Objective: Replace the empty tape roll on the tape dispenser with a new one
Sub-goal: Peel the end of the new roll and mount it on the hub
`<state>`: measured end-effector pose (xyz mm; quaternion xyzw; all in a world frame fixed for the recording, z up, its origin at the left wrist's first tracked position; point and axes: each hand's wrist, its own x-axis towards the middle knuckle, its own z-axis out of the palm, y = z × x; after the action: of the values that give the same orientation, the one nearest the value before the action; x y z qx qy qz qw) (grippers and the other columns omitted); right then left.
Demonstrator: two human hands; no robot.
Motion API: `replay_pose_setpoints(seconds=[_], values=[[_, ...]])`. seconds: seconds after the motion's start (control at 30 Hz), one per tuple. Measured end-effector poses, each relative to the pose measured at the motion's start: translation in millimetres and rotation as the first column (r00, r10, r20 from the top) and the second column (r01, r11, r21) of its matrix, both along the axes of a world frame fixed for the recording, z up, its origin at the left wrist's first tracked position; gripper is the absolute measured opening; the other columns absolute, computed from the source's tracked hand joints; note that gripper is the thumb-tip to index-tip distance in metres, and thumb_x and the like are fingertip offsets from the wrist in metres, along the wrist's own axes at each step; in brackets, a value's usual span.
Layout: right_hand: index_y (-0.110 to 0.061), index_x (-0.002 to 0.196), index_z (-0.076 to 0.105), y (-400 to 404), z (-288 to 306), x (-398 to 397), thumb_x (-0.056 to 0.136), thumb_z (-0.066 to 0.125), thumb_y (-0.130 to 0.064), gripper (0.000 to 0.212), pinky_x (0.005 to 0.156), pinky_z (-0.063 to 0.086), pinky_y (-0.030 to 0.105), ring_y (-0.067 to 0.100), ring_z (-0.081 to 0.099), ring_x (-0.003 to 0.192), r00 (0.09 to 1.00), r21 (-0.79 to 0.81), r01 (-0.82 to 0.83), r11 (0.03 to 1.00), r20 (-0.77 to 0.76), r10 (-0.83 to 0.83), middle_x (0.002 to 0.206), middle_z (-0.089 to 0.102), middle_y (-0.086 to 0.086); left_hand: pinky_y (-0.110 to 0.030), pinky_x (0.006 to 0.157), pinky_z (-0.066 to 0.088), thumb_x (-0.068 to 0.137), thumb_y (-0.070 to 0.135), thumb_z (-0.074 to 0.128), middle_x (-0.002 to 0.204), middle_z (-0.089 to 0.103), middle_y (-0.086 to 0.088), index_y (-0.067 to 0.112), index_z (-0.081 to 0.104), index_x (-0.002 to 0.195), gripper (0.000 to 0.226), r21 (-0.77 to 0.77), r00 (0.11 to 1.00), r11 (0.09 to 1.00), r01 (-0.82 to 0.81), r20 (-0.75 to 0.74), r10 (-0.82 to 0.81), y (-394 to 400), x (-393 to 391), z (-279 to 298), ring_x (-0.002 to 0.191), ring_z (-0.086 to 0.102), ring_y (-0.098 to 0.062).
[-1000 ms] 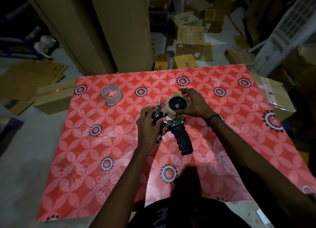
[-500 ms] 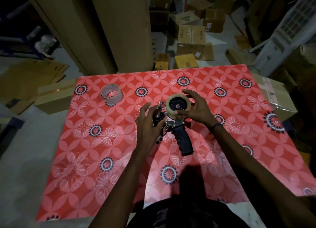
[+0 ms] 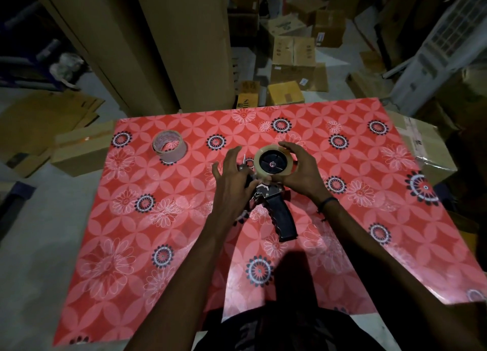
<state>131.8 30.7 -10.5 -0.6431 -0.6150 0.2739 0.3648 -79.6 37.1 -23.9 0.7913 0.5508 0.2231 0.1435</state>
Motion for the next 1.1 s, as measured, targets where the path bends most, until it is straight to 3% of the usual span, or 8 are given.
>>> replay_pose_setpoints(seconds=[0.2, 0.4, 0.53, 0.63, 0.77, 0.9, 1.1], values=[[-0.009, 0.145, 0.061, -2, -3, -1, 0.065, 0.104, -0.021, 0.092, 0.113, 0.052, 0.047, 0.027, 0.060, 0.135, 1.000, 0.017, 0.018, 1.000, -0.007, -0.018, 0.148, 0.063, 0.012, -0.066, 0.123, 0.013, 0.092, 0.033, 0.078, 0.169, 0.031, -0.010, 0.018, 0.081, 0.098, 0.016, -0.020, 0.999, 1.000, -0.010, 0.044, 0.011, 3, 2, -10, 0.158, 0.022, -0.029], [-0.016, 0.133, 0.065, -29, -3, -21, 0.073, 0.087, -0.036, 0.067, 0.109, 0.054, 0.054, 0.029, 0.060, 0.134, 0.980, 0.165, 0.182, 0.969, -0.107, -0.166, 0.142, 0.064, 0.007, -0.061, 0.121, 0.014, 0.094, 0.026, 0.076, 0.167, 0.033, -0.009, 0.022, 0.079, 0.090, 0.007, -0.037, 0.989, 0.998, -0.044, 0.142, 0.049, -2, 3, -14, 0.156, 0.027, -0.026], [-0.017, 0.126, 0.070, -64, -3, -40, 0.079, 0.090, -0.027, 0.052, 0.099, 0.061, 0.037, 0.024, 0.063, 0.129, 0.967, 0.204, 0.232, 0.951, -0.154, -0.203, 0.136, 0.064, 0.005, -0.060, 0.120, 0.016, 0.095, 0.028, 0.076, 0.166, 0.034, -0.009, 0.019, 0.080, 0.091, 0.011, -0.035, 0.981, 0.997, -0.062, 0.181, 0.067, -6, 4, -12, 0.155, 0.031, -0.027], [-0.019, 0.116, 0.076, -83, -13, -49, 0.077, 0.094, -0.026, 0.043, 0.094, 0.060, 0.041, 0.021, 0.066, 0.119, 0.976, 0.186, 0.211, 0.960, -0.089, -0.198, 0.125, 0.066, 0.001, -0.062, 0.120, 0.018, 0.092, 0.027, 0.079, 0.165, 0.036, -0.008, 0.019, 0.078, 0.087, 0.009, -0.029, 0.981, 0.997, -0.073, 0.178, 0.077, -6, 4, -13, 0.154, 0.033, -0.027], [-0.019, 0.112, 0.078, -94, -21, -53, 0.080, 0.092, -0.027, 0.036, 0.097, 0.058, 0.049, 0.024, 0.064, 0.120, 0.982, 0.164, 0.186, 0.969, -0.061, -0.178, 0.124, 0.063, 0.002, -0.063, 0.120, 0.015, 0.092, 0.033, 0.078, 0.164, 0.037, -0.007, 0.022, 0.078, 0.089, 0.012, 0.001, 0.987, 0.997, -0.082, 0.141, 0.081, -7, 5, -12, 0.154, 0.032, -0.027], [-0.022, 0.112, 0.076, -98, -21, -57, 0.083, 0.092, -0.029, 0.034, 0.092, 0.062, 0.044, 0.009, 0.061, 0.113, 0.973, 0.144, 0.229, 0.963, -0.045, -0.224, 0.128, 0.057, 0.002, -0.063, 0.120, 0.014, 0.092, 0.038, 0.077, 0.166, 0.034, -0.006, 0.023, 0.080, 0.092, 0.015, 0.002, 0.992, 0.998, -0.064, 0.106, 0.064, -4, 6, -11, 0.156, 0.027, -0.025], [-0.028, 0.120, 0.070, -95, -26, -60, 0.090, 0.082, -0.049, 0.039, 0.077, 0.062, 0.042, 0.022, 0.071, 0.101, 0.960, 0.126, 0.221, 0.967, 0.144, -0.238, 0.134, 0.056, 0.000, -0.066, 0.119, 0.017, 0.095, 0.030, 0.073, 0.165, 0.035, -0.006, 0.020, 0.076, 0.086, 0.014, -0.004, 0.985, 0.999, -0.038, 0.168, 0.039, -5, 3, -17, 0.153, 0.030, -0.021]])
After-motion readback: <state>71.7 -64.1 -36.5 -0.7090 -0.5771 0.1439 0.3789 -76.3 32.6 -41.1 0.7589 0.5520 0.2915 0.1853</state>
